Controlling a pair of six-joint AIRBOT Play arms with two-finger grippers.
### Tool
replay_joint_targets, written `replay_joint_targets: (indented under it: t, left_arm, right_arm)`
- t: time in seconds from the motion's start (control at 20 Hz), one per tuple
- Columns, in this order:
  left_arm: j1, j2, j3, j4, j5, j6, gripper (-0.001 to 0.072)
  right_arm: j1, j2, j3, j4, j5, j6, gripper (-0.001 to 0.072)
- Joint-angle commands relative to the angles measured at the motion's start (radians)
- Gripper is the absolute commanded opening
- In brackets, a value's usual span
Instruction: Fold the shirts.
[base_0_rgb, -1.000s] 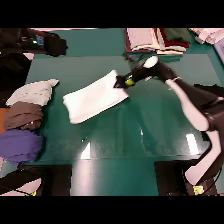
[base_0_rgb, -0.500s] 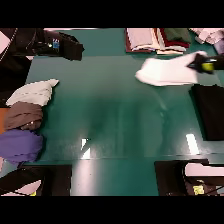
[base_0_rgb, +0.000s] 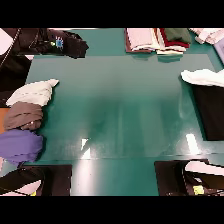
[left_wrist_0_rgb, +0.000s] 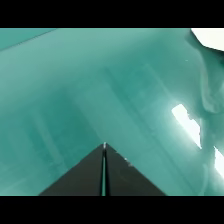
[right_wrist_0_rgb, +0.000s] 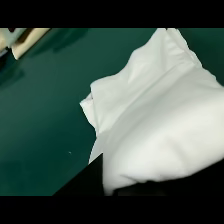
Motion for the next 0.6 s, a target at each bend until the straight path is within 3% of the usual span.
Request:
replay_joint_targets:
  t: [0.0,0.25,0.55]
  left_arm:
    - [0.0,-0.003,0.0,-0.007,0.002,-0.001,0.0025]
    - [0.0,-0.003,0.0,-0.007,0.0,0.0,0.0025]
    - [0.0,-0.003,0.0,-0.006,-0.021,0.021,0.0025]
  right_arm:
    - [-0.005,0.003,0.116,-0.011,0.057,0.016,0.0014]
    - [-0.005,0.053,0.18,-0.172,0.13,0.058,0.0013]
    - [-0.104,0.208,-0.036,-0.22,0.146,0.057,0.0014]
